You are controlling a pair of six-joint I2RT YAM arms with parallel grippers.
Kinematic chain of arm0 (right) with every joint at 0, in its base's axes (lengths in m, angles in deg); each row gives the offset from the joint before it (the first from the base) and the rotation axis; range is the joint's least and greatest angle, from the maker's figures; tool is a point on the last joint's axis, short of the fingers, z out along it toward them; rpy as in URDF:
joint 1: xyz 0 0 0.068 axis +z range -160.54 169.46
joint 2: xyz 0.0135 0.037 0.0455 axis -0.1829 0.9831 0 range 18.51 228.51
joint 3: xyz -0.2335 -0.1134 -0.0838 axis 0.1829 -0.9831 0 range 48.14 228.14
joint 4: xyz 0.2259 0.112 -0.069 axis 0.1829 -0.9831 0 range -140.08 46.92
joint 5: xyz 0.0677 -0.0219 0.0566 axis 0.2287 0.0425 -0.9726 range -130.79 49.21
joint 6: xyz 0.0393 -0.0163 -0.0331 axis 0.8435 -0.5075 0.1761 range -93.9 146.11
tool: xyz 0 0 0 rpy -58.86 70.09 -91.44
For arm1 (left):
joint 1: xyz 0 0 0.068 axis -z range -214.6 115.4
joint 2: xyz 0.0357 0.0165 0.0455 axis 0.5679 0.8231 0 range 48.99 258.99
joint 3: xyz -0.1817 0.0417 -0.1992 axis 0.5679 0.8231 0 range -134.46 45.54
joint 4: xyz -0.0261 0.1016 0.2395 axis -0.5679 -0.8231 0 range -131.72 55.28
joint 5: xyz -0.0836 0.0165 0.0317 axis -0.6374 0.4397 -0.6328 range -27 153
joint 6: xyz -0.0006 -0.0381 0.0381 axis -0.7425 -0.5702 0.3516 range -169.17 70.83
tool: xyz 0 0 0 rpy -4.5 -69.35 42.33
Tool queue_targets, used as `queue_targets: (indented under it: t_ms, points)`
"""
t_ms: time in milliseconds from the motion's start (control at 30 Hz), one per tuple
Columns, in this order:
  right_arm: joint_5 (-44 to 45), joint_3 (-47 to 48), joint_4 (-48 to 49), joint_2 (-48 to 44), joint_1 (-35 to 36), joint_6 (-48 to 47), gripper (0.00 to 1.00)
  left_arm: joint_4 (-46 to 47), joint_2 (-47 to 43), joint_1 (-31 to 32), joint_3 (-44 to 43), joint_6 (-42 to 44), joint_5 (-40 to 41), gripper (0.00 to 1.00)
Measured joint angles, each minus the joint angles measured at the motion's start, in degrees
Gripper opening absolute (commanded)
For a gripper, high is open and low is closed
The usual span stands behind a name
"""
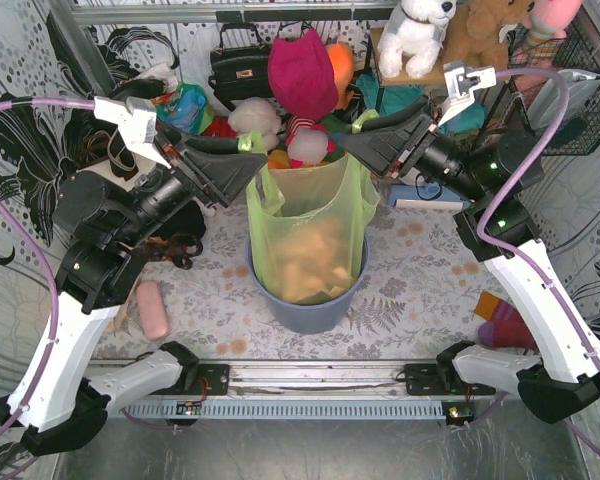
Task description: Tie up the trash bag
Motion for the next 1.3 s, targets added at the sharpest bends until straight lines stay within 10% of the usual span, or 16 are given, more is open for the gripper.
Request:
queue_targets:
  t_ms: [167, 400, 567, 767, 1200, 1300]
  points:
    - [0.2, 0.0, -0.3, 0.4, 0.0, 0.1, 0.27, 0.2, 1.3, 0.0, -0.9, -0.1, -0.3, 0.51]
    - [0.5, -0.4, -0.9, -0.5, 0.0, 0.2, 0.3, -0.1, 4.0, 0.0, -1.5, -0.2, -1.1, 0.51]
    - [0.7, -0.6, -1.4, -1.7, 0.0, 0.2, 0.23, -1.4, 4.9, 0.0, -1.5, -0.1, -0.8, 0.31]
    - [1.5, -0.9, -1.7, -2.3, 0.0, 0.0, 0.0, -0.8, 4.8, 0.0, -1.6, 0.0, -0.7, 0.25]
    - [0.1, 13.9, -2.5, 9.5, 0.0, -0.2, 0.0, 0.0, -0.5, 0.0, -6.3, 3.1, 6.7, 0.25]
    - [-0.5, 13.4, -1.3, 9.4, 0.0, 0.1, 0.22, 1.0, -2.3, 0.0, -5.1, 3.5, 7.0, 0.32]
